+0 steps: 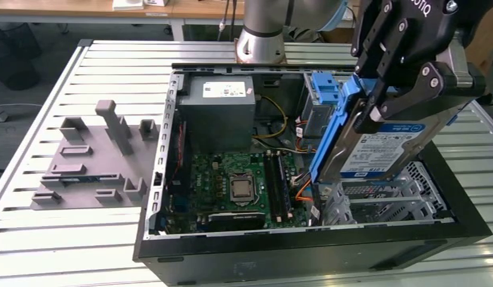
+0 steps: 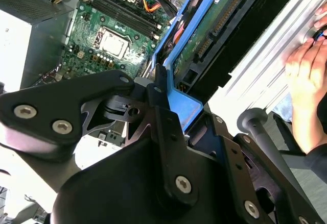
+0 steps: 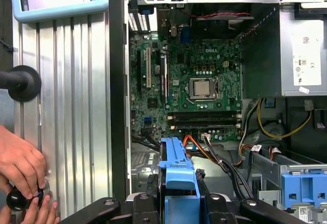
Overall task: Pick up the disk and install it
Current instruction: 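Insert the disk into the insertion slot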
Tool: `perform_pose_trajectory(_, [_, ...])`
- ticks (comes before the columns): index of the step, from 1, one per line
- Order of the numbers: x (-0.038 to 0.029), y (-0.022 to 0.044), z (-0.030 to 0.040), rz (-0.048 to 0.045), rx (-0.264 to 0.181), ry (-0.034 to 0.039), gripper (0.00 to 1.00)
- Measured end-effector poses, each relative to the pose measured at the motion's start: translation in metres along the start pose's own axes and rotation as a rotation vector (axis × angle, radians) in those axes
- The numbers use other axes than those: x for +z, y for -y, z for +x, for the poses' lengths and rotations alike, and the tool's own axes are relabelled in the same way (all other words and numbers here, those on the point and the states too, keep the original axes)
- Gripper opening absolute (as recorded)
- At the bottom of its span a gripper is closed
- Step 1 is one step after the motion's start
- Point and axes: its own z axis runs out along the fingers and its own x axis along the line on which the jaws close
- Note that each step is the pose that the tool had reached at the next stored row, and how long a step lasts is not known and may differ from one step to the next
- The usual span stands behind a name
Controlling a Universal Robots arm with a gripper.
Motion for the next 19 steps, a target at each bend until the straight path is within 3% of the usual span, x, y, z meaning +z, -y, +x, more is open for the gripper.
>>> perform_pose_trajectory(19, [0.0049,0.0051,0.0024,0.0000,0.000,0.0003,0.36])
